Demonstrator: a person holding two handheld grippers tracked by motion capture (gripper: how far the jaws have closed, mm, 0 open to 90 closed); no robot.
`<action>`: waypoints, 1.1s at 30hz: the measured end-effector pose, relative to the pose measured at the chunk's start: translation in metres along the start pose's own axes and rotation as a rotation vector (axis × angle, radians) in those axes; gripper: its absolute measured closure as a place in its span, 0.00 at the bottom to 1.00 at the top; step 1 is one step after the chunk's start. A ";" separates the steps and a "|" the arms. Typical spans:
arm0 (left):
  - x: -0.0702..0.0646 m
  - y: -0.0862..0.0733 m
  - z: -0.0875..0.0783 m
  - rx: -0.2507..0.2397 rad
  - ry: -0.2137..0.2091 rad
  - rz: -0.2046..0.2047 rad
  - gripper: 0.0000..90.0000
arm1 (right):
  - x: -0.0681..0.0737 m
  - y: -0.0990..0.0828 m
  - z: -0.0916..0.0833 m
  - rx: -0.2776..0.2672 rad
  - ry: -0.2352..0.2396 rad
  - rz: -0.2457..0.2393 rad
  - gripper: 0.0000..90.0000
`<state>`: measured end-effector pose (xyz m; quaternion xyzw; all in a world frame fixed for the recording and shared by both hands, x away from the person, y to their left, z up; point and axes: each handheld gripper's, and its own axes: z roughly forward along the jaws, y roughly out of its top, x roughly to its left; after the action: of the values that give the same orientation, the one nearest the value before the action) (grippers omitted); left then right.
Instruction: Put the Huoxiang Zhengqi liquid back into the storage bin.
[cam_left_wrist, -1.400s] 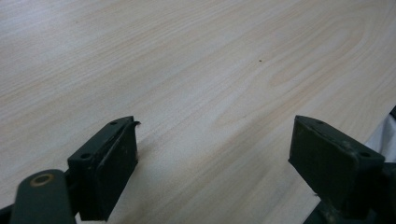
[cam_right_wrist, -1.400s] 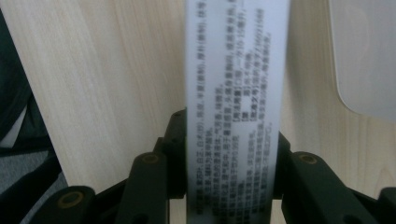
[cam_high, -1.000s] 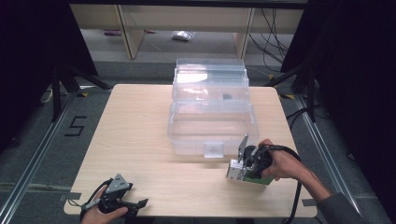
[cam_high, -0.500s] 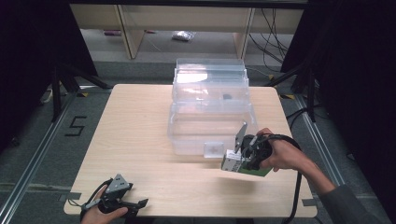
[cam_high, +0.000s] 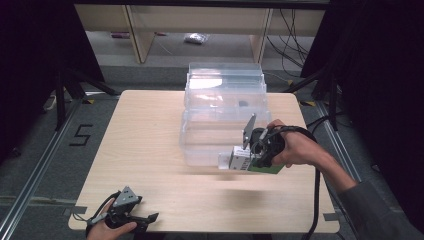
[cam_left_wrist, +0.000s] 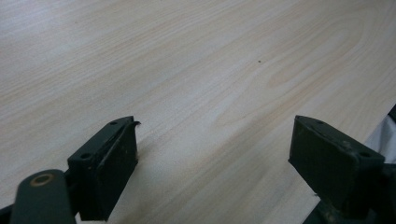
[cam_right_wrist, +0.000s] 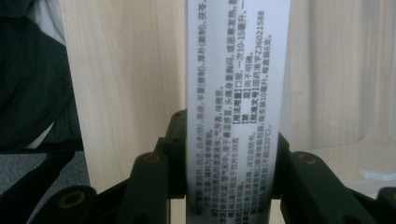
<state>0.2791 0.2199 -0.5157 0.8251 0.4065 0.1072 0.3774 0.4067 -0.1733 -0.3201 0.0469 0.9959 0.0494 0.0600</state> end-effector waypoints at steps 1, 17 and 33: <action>0.000 0.000 0.000 0.000 0.000 0.000 0.16 | 0.000 0.000 0.000 0.000 0.000 0.000 0.72; 0.000 0.000 0.001 -0.015 -0.016 -0.016 0.16 | -0.028 0.011 -0.025 -0.030 -0.029 0.001 0.72; 0.001 0.000 0.002 -0.014 -0.022 -0.027 0.16 | -0.067 0.011 -0.015 -0.030 -0.011 -0.027 0.72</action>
<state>0.2812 0.2192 -0.5172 0.8179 0.4128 0.0957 0.3891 0.4718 -0.1702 -0.2962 0.0328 0.9952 0.0635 0.0669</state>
